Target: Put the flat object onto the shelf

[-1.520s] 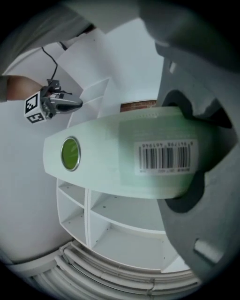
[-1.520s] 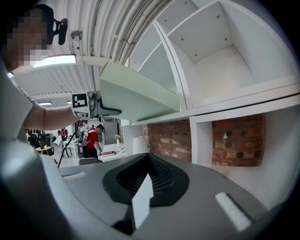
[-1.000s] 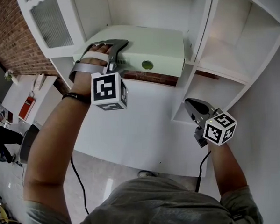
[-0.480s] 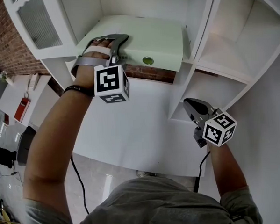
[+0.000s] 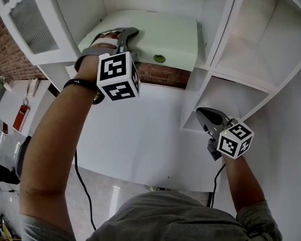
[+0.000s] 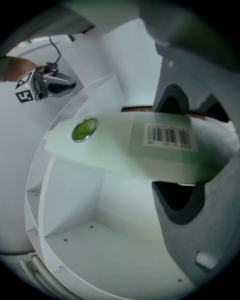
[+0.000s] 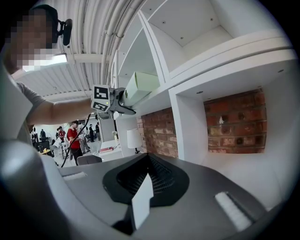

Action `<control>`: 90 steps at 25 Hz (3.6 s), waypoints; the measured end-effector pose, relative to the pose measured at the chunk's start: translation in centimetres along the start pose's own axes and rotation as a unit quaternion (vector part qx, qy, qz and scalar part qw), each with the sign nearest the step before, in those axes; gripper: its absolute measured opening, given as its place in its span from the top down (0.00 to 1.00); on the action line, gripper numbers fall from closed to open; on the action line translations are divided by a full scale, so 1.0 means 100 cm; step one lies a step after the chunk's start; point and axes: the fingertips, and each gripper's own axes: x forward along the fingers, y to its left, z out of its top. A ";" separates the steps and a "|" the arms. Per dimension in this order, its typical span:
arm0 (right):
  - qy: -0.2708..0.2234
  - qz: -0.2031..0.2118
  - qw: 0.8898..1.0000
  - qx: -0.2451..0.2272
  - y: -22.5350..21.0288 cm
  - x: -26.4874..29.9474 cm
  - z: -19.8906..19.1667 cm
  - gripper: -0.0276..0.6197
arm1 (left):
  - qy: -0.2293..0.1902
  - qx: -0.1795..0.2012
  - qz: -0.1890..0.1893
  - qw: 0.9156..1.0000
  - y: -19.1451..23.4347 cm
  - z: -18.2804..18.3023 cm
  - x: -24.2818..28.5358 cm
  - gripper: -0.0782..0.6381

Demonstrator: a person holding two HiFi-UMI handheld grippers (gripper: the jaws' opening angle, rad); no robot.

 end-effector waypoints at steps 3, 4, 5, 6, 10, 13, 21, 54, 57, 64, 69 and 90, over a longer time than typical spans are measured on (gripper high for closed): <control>0.001 0.006 1.000 -0.001 0.001 0.005 0.000 0.94 | 0.004 -0.012 -0.025 1.000 0.001 0.003 0.009 0.30; 0.002 0.007 1.000 -0.002 0.002 0.006 0.000 0.94 | 0.004 -0.018 -0.032 0.999 0.002 0.004 0.012 0.28; 0.003 0.009 1.000 -0.002 0.003 0.007 0.000 0.94 | 0.005 -0.022 -0.039 0.999 0.003 0.005 0.016 0.26; 0.004 0.010 1.000 -0.003 0.003 0.008 -0.001 0.94 | 0.007 -0.024 -0.046 0.999 0.003 0.006 0.020 0.24; 0.005 0.012 1.000 -0.001 0.002 0.010 -0.004 0.94 | 0.020 -0.012 -0.043 0.999 0.003 0.004 0.028 0.21; 0.007 0.013 1.000 -0.001 0.002 0.011 -0.005 0.94 | 0.027 0.003 -0.023 0.999 0.004 0.001 0.030 0.21; 0.009 0.020 1.000 -0.006 0.009 0.014 -0.002 0.94 | 0.013 -0.004 -0.010 1.000 0.005 0.004 0.024 0.18; 0.063 0.321 0.940 -0.095 0.342 0.131 0.016 0.94 | 0.091 -0.396 0.074 0.911 -0.189 -0.176 -0.396 0.49; 0.071 0.361 0.924 -0.109 0.394 0.140 0.008 0.94 | 0.111 -0.456 0.090 0.879 -0.226 -0.192 -0.443 0.50; 0.095 0.454 0.875 -0.140 0.508 0.141 -0.026 0.94 | 0.161 -0.568 0.171 0.789 -0.309 -0.214 -0.555 0.63; 0.115 0.514 0.835 -0.157 0.583 0.134 -0.065 0.94 | 0.172 -0.650 0.249 0.697 -0.377 -0.215 -0.627 0.73; 0.217 0.614 0.736 -0.183 0.702 0.072 -0.237 0.94 | 0.179 -0.811 0.379 0.408 -0.572 -0.162 -0.729 0.89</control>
